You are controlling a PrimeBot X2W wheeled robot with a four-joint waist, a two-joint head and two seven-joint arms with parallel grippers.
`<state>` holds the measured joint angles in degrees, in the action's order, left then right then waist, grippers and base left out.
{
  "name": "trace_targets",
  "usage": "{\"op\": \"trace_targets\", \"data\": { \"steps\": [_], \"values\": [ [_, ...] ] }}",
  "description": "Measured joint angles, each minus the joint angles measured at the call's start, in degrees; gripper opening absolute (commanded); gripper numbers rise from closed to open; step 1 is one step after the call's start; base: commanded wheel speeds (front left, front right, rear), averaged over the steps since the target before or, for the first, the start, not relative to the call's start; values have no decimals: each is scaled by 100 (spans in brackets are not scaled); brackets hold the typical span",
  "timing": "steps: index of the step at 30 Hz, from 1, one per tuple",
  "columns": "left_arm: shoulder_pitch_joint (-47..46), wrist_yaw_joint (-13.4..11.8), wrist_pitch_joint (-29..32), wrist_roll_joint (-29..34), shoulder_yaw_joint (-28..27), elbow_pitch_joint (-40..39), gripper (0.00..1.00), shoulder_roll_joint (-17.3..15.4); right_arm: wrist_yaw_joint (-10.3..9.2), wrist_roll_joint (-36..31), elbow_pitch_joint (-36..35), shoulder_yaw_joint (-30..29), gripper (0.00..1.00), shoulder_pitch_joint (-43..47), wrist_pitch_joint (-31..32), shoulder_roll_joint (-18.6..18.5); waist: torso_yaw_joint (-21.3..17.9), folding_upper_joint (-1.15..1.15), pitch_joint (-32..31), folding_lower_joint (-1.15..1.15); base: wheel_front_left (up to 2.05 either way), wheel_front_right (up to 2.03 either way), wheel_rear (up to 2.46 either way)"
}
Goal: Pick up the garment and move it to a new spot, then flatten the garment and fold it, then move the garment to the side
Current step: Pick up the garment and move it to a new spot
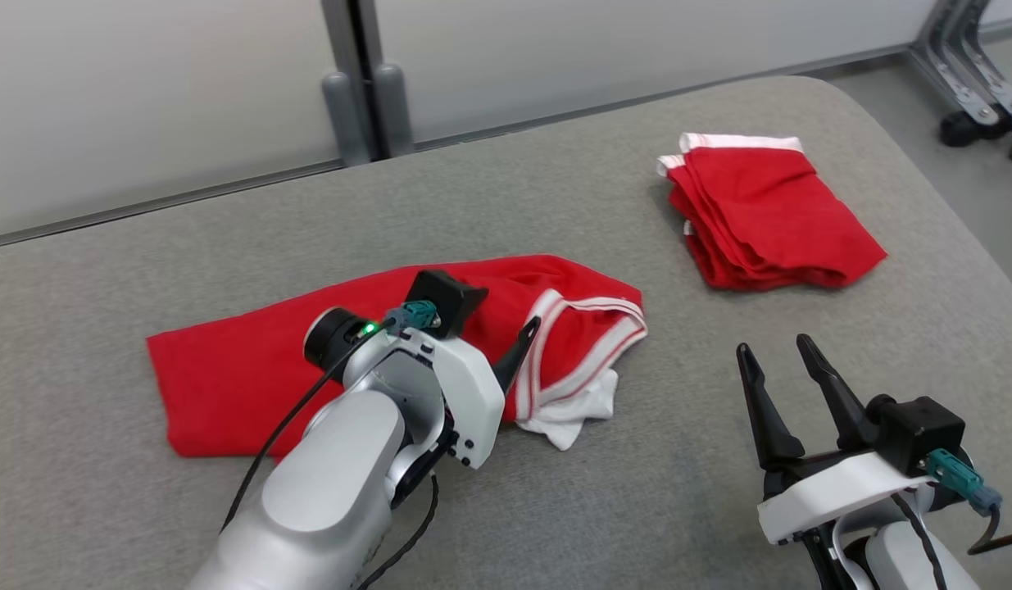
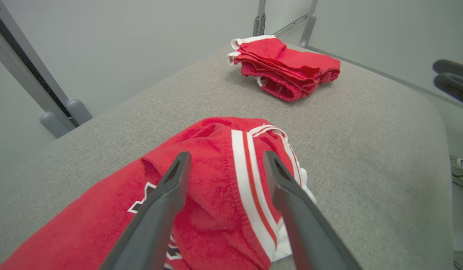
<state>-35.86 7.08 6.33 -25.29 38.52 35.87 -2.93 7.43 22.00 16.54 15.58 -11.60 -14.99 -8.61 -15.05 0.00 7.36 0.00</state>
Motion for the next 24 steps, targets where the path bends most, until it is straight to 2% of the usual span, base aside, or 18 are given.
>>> {"op": "trace_targets", "data": {
  "steps": [7,11,15,16,20,24],
  "values": [
    [-75,-7,-655,-126,-91,-163,100,-127,0,0,22,-55,100,127,0,-118,514,0,-254,0,0,0,0],
    [402,-241,-996,-215,-420,-676,100,-656,0,19,-5,-82,100,273,0,-181,857,0,-491,0,0,0,0],
    [981,-582,-1303,-276,-782,-1283,100,-1168,0,21,-56,-89,100,388,0,-233,1048,0,-634,0,0,0,0],
    [981,-582,-1303,-276,-782,-1283,100,-1168,0,21,-56,-89,100,388,0,-233,1048,0,-634,0,0,0,0],
    [1766,-903,-1618,-438,-1127,-2031,100,-1499,0,25,-60,-14,100,525,0,-236,1151,0,-735,0,0,0,0],
    [2604,-1316,-1812,-559,-1472,-2628,100,-1768,0,65,-103,76,100,632,0,-193,1196,0,-808,0,0,0,0]
  ]
}}
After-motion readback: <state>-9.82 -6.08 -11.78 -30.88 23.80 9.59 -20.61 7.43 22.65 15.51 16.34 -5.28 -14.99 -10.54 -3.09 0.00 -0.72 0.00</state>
